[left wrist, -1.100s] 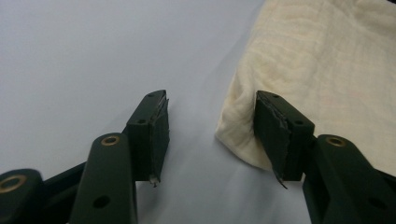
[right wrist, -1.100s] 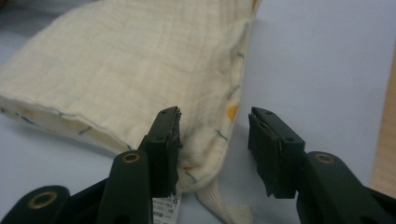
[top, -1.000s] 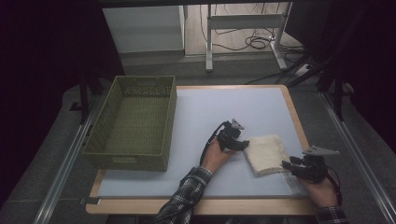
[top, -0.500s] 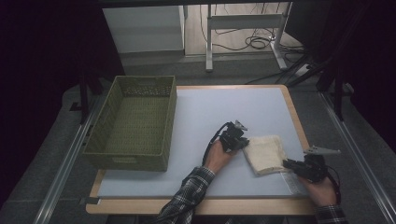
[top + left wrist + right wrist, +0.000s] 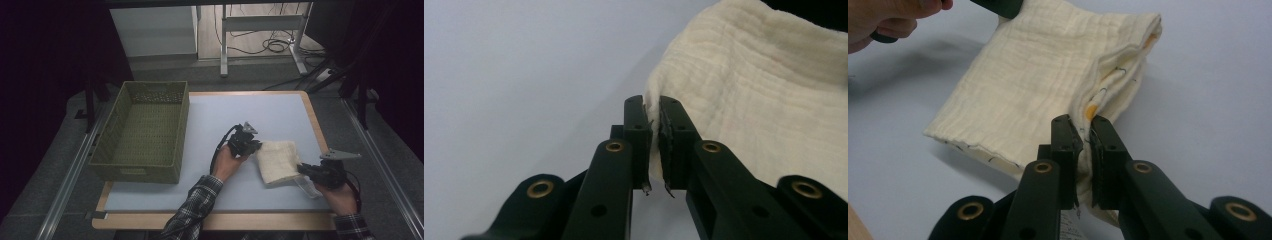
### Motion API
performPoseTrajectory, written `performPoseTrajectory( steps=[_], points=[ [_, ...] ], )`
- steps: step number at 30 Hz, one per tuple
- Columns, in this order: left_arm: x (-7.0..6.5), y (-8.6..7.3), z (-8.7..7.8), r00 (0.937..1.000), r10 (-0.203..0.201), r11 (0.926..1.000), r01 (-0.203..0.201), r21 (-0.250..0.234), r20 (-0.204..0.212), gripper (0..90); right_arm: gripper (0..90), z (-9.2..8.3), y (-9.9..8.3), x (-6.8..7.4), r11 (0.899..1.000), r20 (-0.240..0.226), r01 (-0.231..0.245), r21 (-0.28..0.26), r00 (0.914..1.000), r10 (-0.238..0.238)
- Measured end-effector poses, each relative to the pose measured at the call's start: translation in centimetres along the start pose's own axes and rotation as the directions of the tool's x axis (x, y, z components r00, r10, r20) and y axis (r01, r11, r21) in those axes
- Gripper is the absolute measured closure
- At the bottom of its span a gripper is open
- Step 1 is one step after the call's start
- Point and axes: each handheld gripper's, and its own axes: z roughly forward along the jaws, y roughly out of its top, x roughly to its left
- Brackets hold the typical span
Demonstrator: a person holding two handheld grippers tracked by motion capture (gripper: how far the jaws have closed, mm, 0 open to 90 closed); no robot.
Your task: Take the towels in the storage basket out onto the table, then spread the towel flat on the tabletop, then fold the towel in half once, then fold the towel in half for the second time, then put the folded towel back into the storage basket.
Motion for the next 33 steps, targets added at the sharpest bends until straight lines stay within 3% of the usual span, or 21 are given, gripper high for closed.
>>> performPoseTrajectory(
  steps=[11,33],
  points=[
    [1.0,1.0,-3.2,0.9981,0.029,0.9996,-0.029,0.006,-0.054,83.3,82.4,0.8,2.4,1.8,0.998,-0.033,0.054,-0.008,0.9980,-0.055],
    [3.8,1.0,-8.1,0.9897,0.016,0.9998,-0.014,0.012,-0.142,82.9,82.1,3.8,6.3,4.7,0.994,-0.095,0.106,-0.023,0.9896,-0.108]
  ],
)
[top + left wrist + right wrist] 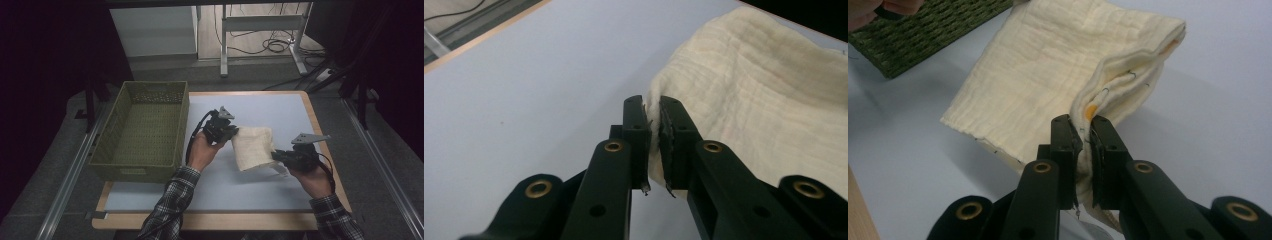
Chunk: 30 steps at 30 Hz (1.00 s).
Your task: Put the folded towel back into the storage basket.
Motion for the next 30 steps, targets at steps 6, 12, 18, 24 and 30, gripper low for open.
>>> performPoseTrajectory(
  steps=[6,12,18,24,30],
  points=[
    [1.1,0.0,-1.2,0.9997,0.000,1.0000,0.000,0.001,-0.023,82.8,82.0,1.0,1.2,0.6,1.000,-0.014,0.012,0.001,0.9998,-0.012],
    [2.0,0.2,-2.6,0.9988,-0.012,0.9999,0.012,-0.002,-0.047,82.6,82.0,2.1,2.5,1.4,1.000,-0.016,0.029,0.005,0.9995,-0.029],
    [2.7,0.4,-4.2,0.9973,-0.018,0.9998,0.019,0.002,-0.070,82.3,82.0,3.0,3.7,2.0,0.999,-0.035,0.032,0.008,0.9989,-0.032],
    [3.5,0.0,-6.1,0.9941,-0.025,0.9996,0.026,0.006,-0.105,82.1,82.0,3.9,4.6,2.7,0.999,-0.058,0.040,0.005,0.9975,-0.040],
    [4.5,0.0,-7.9,0.9896,-0.031,0.9995,0.031,-0.002,-0.140,82.3,82.0,4.8,5.9,3.7,0.998,-0.076,0.063,-0.002,0.9951,-0.063]
  ],
)
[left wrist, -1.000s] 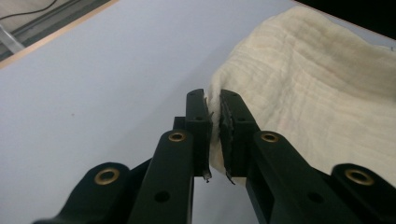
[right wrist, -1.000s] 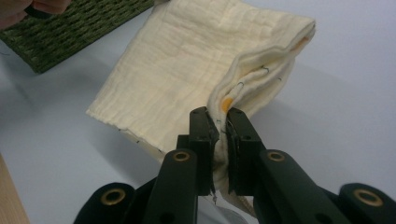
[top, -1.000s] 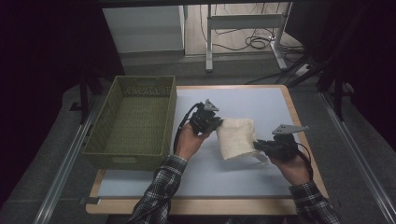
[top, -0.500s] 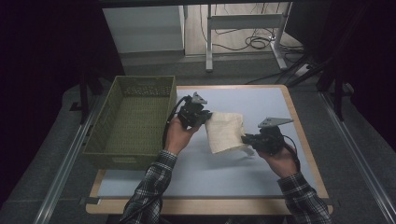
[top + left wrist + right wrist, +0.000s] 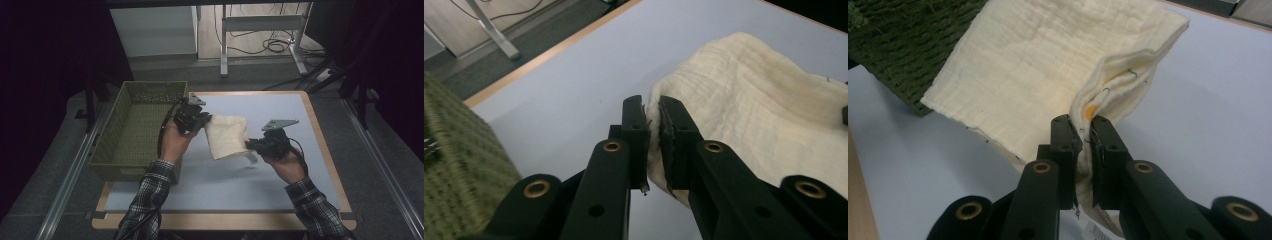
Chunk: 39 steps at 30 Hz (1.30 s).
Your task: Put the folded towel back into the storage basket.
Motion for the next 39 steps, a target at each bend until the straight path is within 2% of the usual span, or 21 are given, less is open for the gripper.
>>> performPoseTrajectory(
  steps=[2,6,16,30,39],
  points=[
    [0.5,0.0,-0.4,0.9998,0.012,0.9999,-0.012,0.005,-0.017,82.2,82.0,0.5,0.6,0.3,1.000,-0.004,0.005,0.001,1.0000,-0.005],
    [1.6,0.0,-1.1,0.9991,0.010,0.9999,-0.009,0.008,-0.041,82.3,82.0,1.4,1.7,1.0,1.000,-0.017,0.017,-0.002,0.9997,-0.017],
    [4.1,-0.3,-2.7,0.9958,-0.014,0.9999,0.014,0.004,-0.090,82.6,81.7,3.9,4.4,2.6,0.999,-0.030,0.046,-0.013,0.9985,-0.046],
    [7.3,-1.1,-4.8,0.9863,-0.035,0.9993,0.037,0.009,-0.161,83.0,81.7,7.1,7.2,4.4,0.998,-0.074,0.044,-0.039,0.9962,-0.046],
    [8.9,-1.8,-6.6,0.9787,-0.073,0.9973,0.071,-0.018,-0.192,83.2,81.7,8.3,9.2,5.5,0.998,-0.098,0.045,-0.050,0.9940,-0.050]
  ],
)
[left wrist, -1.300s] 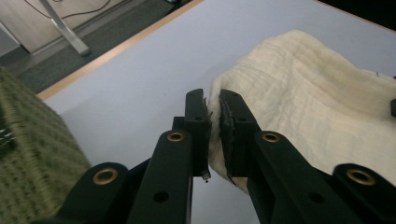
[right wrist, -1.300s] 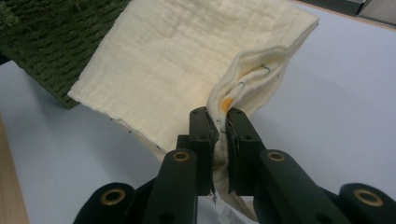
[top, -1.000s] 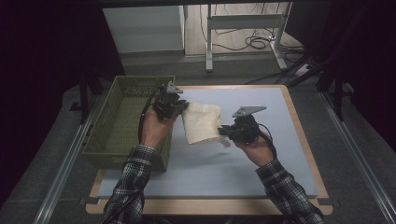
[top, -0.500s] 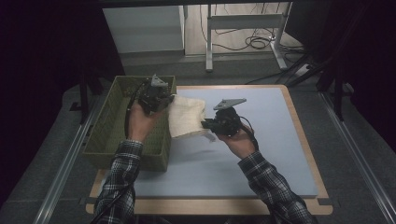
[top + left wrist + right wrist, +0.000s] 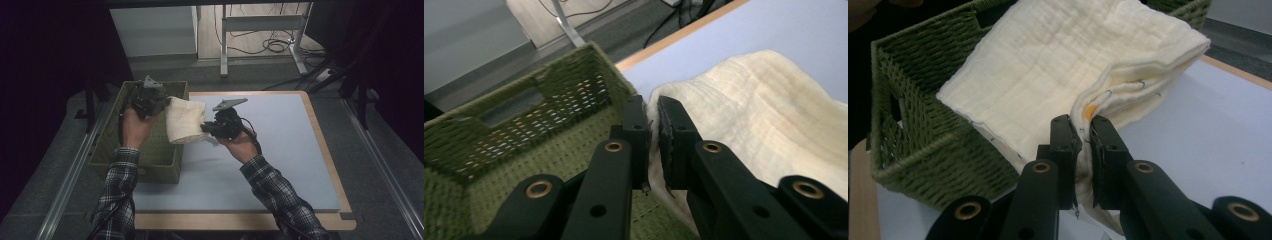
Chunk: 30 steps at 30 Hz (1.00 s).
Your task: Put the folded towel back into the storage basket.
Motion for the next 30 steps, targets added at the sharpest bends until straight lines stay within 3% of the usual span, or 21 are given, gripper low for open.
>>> performPoseTrajectory(
  steps=[6,16,30],
  points=[
    [1.4,-0.5,-1.2,0.9995,-0.017,0.9998,0.016,-0.006,-0.026,83.2,81.6,1.0,1.4,1.2,1.000,-0.019,0.016,-0.002,0.9997,-0.016],
    [4.0,-2.6,-2.8,0.9957,-0.048,0.9988,0.049,0.008,-0.079,83.2,81.6,4.2,2.8,3.8,0.999,-0.057,0.049,0.013,0.9972,-0.048],
    [6.4,-5.8,-3.4,0.9903,-0.075,0.9958,0.081,0.044,-0.117,83.2,81.5,9.0,4.0,7.2,0.993,-0.115,0.093,0.073,0.9898,-0.084]
  ],
)
